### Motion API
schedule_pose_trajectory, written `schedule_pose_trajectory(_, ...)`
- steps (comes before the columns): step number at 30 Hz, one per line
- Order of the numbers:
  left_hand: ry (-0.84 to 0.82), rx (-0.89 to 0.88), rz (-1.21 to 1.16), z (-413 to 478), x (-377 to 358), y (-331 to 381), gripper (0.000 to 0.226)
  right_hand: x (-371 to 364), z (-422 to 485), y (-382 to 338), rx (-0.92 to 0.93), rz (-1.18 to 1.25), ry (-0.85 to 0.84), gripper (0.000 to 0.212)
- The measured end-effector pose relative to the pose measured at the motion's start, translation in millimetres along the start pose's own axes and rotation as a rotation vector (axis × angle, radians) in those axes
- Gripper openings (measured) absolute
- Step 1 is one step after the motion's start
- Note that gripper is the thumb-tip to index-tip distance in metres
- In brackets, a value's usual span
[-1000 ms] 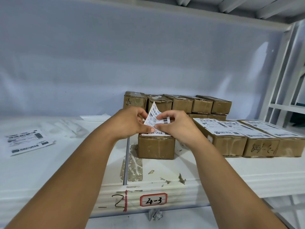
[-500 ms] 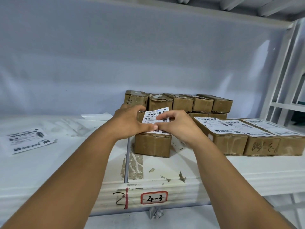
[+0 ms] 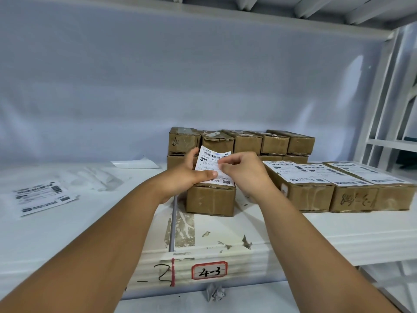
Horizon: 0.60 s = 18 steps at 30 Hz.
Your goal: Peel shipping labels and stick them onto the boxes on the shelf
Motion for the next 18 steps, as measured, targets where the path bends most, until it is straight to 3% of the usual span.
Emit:
schedule_pose_trajectory(3,0.002,-0.016,0.03,-1.6,-2.9,3.9,0.091,1.3,-0.4,-1.8,0.044,-0.054,0.005,0.013)
schedule_pose_trajectory(10,-0.056,-0.024,0.196,3.3,-5.0,-1.2,0.057,-0.4,-0.6,-2.4,0.084,-0.116,0.007,0.016)
schedule_pose_trajectory(18,0.003,-0.029,0.294,13.3,-2.1,-9.0,0.05,-0.8,-1.5,-3.9,0.067,-0.174,-0.002,0.017)
Point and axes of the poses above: each hand's wrist, its own z-axis towards the middle knuckle, its own x-axis out of the back of the hand, y = z × x, the point moved 4 cm from there along z, towards the middle knuckle, and after that the axes turned 2 degrees about y, right-handed, at the moved point
